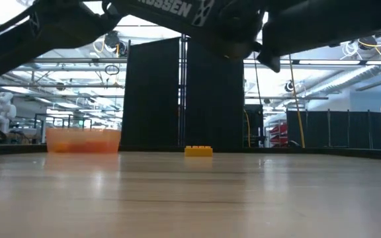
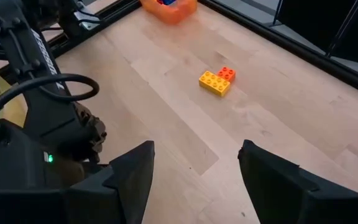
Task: Sort blocks by size
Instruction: Put the blue 8 stud game piece into the blue bin, then put the yellow 8 stud game piece into the blue bin
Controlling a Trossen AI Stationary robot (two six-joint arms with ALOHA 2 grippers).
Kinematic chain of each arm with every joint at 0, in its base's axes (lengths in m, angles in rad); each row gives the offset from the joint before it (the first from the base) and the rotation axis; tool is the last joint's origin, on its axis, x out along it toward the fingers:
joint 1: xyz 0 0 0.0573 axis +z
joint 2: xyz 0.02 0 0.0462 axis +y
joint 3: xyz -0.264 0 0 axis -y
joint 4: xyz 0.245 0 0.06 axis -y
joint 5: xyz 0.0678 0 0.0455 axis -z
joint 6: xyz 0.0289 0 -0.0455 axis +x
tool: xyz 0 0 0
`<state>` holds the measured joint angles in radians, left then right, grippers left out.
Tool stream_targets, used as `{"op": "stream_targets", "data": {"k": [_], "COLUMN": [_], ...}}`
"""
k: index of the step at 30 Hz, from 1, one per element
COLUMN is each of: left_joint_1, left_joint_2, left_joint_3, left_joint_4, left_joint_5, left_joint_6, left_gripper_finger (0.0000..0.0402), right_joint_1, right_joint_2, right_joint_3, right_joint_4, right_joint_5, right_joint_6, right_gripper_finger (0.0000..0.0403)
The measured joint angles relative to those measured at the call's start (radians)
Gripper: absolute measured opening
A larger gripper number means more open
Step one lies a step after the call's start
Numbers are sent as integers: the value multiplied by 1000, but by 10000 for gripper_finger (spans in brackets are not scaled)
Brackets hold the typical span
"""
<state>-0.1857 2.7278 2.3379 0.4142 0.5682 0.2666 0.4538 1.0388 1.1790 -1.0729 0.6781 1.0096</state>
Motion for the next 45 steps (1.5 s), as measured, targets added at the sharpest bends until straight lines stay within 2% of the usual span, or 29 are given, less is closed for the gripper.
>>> {"op": "stream_targets", "data": {"k": [4, 9, 11, 20, 23, 28, 30, 32, 37, 45], "left_joint_1": [-3, 2, 1, -1, 28, 112, 137, 150, 165, 223], "left_joint_2": [22, 20, 20, 13, -23, -98, -117, -140, -187, -244], "left_joint_3": [18, 16, 16, 16, 15, 16, 16, 15, 15, 16], "left_joint_4": [20, 7, 6, -32, -146, -390, -484, -593, -813, -1059], "left_joint_5": [-104, -42, -19, -34, -25, 154, 175, 156, 22, 10], "left_joint_6": [2, 1, 1, 21, -1, -78, -56, -14, 119, 186], "left_gripper_finger": [97, 144, 146, 141, 142, 142, 142, 142, 130, 87], "right_joint_1": [0, 0, 0, 0, 0, -26, -49, -71, -126, -210], "right_joint_2": [0, 0, 0, 0, 3, 35, 48, 62, 64, 6], "right_joint_3": [0, 0, 0, 0, -1, -1, -1, -1, -1, -1], "right_joint_4": [0, -1, -1, -1, -3, -54, -67, -76, -68, -57], "right_joint_5": [0, 1, 1, 1, 2, 4, 3, 1, 0, 3], "right_joint_6": [0, -5, -7, -9, -32, -68, -93, -125, -185, -311], "right_gripper_finger": [226, 226, 226, 226, 226, 226, 226, 226, 226, 226]}}
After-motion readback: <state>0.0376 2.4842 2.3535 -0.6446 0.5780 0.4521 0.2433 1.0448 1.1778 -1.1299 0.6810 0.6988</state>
